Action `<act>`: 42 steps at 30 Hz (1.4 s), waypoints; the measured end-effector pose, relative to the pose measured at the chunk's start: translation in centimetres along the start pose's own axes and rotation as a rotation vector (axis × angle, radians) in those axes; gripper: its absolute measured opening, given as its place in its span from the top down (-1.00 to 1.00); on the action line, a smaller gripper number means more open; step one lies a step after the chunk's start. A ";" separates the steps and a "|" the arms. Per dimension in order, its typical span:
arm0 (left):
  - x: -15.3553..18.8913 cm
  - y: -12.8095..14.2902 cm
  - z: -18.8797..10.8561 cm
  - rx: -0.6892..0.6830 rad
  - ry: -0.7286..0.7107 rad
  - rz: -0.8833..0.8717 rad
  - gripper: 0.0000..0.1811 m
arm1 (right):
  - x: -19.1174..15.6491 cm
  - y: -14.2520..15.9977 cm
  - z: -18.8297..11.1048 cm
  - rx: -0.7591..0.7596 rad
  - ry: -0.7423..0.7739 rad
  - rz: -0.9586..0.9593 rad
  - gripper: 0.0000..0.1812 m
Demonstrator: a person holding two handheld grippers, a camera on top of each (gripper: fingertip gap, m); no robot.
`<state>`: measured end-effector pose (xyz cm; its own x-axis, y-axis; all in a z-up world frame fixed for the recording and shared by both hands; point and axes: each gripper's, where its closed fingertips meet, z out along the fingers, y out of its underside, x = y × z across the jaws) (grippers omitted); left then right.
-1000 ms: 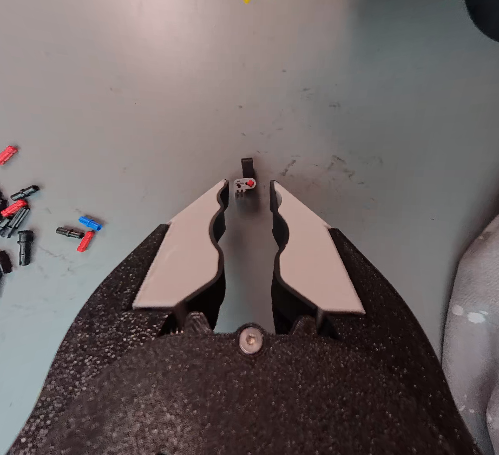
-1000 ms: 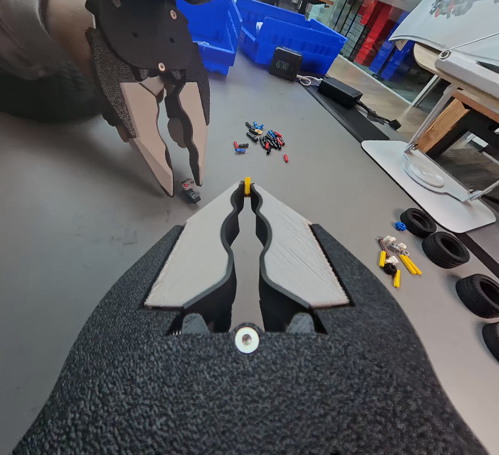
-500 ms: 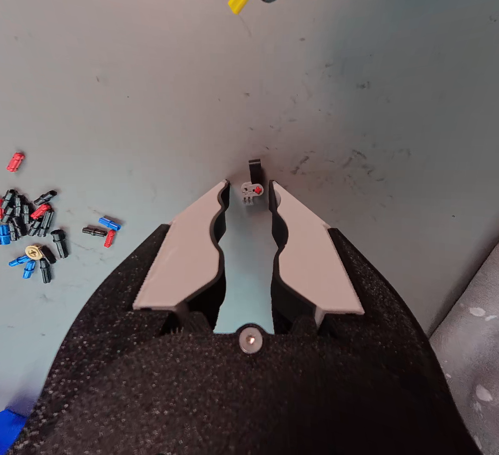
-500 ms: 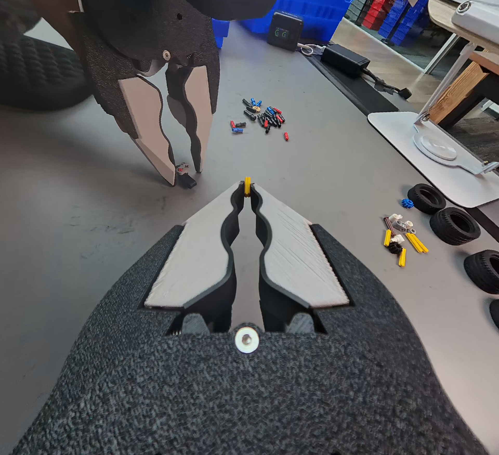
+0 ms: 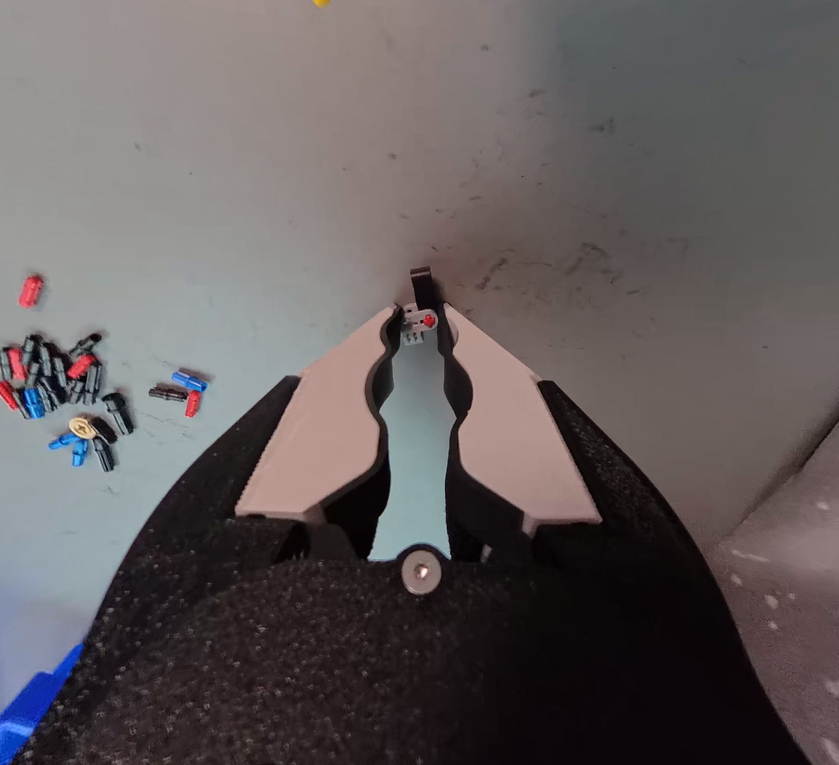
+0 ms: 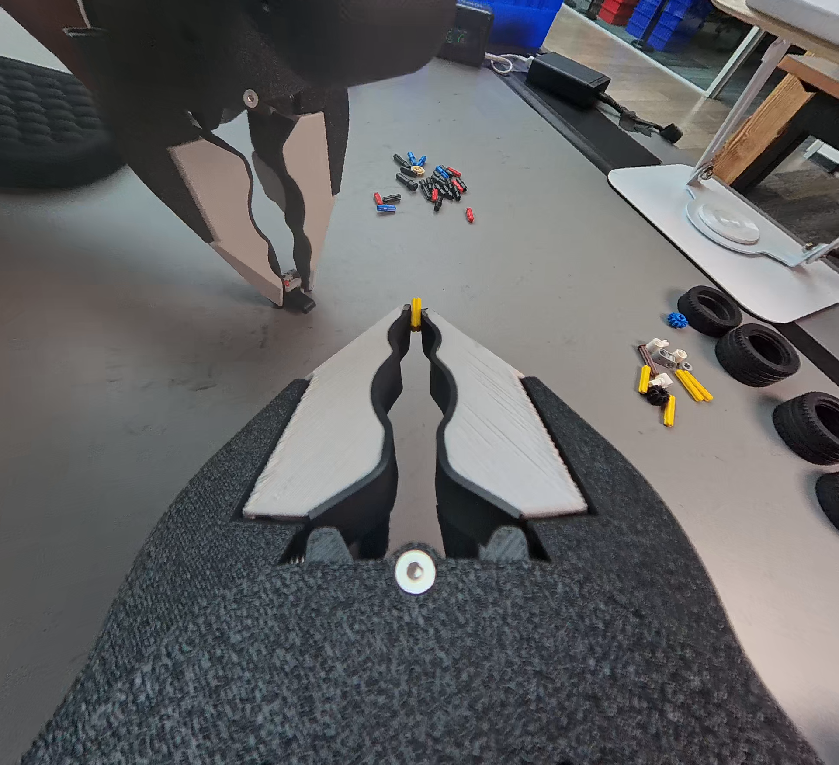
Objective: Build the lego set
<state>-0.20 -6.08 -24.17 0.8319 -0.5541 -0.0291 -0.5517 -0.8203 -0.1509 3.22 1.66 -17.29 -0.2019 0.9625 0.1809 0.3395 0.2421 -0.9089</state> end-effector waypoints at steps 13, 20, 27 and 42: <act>0.2 -4.4 -14.6 1.369 0.778 -0.154 0.84 | -2.7 -7.0 -3.3 0.365 -0.186 0.107 0.98; 1.3 -4.4 -15.5 1.449 0.793 -0.039 0.84 | -4.8 -9.4 -2.8 0.407 -0.225 0.121 0.98; 1.5 -4.6 -14.5 1.431 0.796 -0.053 0.84 | -5.3 -9.1 -2.1 0.387 -0.241 0.130 0.98; 1.7 -4.7 -14.3 1.402 0.819 -0.069 0.84 | -5.3 -8.9 -2.1 0.380 -0.202 0.071 0.97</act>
<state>2.93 -5.22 -9.38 0.3460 -0.8226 0.4513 0.3485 -0.3339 -0.8758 3.24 -5.34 -9.40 -0.3788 0.9228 0.0701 0.0044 0.0775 -0.9970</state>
